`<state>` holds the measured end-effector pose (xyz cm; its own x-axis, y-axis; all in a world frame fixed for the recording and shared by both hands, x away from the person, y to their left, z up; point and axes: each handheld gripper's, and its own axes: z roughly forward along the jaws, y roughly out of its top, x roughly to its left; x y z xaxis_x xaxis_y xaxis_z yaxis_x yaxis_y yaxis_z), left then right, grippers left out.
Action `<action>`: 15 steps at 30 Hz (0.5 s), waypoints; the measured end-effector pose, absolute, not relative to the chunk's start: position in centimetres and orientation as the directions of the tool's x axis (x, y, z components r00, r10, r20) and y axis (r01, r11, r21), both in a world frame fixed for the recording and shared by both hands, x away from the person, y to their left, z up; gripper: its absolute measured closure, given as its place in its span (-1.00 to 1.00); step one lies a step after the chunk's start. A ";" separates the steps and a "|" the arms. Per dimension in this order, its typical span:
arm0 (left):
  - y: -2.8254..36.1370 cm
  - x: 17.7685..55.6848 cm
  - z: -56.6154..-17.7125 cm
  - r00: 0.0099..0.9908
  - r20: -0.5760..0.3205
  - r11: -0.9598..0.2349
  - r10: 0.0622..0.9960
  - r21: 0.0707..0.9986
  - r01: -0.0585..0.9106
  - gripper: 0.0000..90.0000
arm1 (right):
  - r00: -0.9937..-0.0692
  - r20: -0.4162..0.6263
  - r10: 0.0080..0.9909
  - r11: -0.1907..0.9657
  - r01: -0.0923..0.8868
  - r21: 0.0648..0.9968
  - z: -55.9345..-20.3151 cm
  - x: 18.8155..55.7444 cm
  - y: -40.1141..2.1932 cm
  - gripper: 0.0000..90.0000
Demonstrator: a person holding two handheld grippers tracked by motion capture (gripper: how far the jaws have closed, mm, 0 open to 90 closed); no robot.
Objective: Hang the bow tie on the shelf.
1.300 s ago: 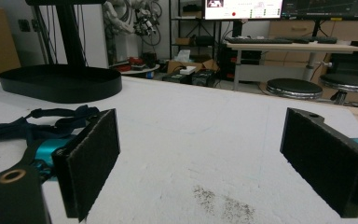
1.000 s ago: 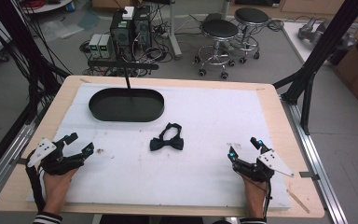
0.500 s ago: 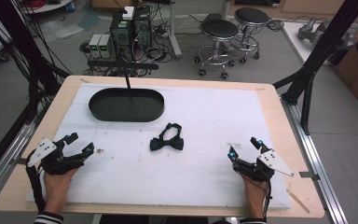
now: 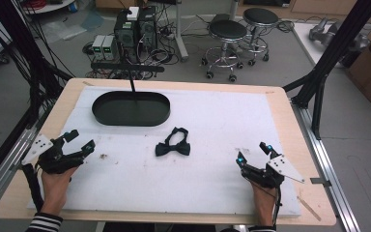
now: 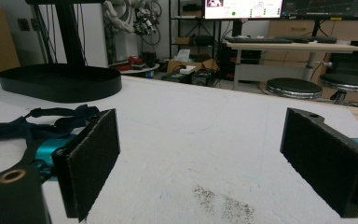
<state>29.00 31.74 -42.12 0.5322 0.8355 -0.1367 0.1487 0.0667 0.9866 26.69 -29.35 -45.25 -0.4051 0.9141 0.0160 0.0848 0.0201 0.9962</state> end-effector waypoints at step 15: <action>26.7 32.4 -36.4 0.609 -0.055 -0.112 0.791 0.966 0.232 -0.64 | -0.406 0.008 0.914 0.028 0.082 0.996 -45.2 26.7 -29.3 -0.76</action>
